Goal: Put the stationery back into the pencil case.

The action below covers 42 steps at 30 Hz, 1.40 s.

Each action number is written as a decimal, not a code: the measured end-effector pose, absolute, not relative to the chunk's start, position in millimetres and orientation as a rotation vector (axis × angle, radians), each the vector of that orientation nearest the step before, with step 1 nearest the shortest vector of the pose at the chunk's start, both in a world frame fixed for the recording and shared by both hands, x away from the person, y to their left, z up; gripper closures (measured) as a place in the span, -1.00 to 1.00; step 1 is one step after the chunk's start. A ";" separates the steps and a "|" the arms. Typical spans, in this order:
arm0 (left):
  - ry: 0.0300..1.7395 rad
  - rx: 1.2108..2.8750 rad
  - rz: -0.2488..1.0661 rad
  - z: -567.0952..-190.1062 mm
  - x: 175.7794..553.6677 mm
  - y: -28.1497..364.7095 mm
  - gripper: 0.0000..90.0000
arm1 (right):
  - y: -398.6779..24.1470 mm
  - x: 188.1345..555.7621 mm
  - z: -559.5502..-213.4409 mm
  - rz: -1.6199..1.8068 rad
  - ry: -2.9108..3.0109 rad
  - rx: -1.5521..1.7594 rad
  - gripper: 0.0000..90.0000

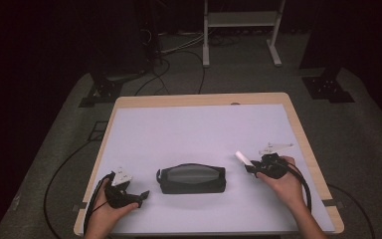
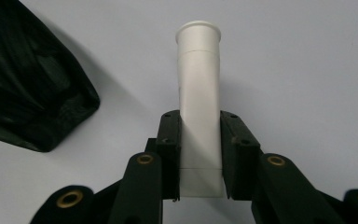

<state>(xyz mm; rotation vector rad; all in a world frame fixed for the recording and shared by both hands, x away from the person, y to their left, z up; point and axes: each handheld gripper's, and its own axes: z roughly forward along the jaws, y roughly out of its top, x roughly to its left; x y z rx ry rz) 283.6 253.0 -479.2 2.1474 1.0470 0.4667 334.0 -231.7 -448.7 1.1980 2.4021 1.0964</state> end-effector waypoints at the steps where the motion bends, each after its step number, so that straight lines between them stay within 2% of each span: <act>1: 1.047 2.147 0.467 -479.2 283.6 253.0 -0.85 | -231.5 333.2 -447.2 1.106 2.401 1.191 0.56; 27: 1.047 2.148 0.466 -479.2 283.6 253.1 -0.85 | -221.9 320.0 -405.6 1.357 2.403 1.017 0.56; 42: 1.048 2.145 0.465 -479.3 283.6 253.0 -0.85 | -194.3 323.5 -388.3 1.439 2.463 0.838 0.56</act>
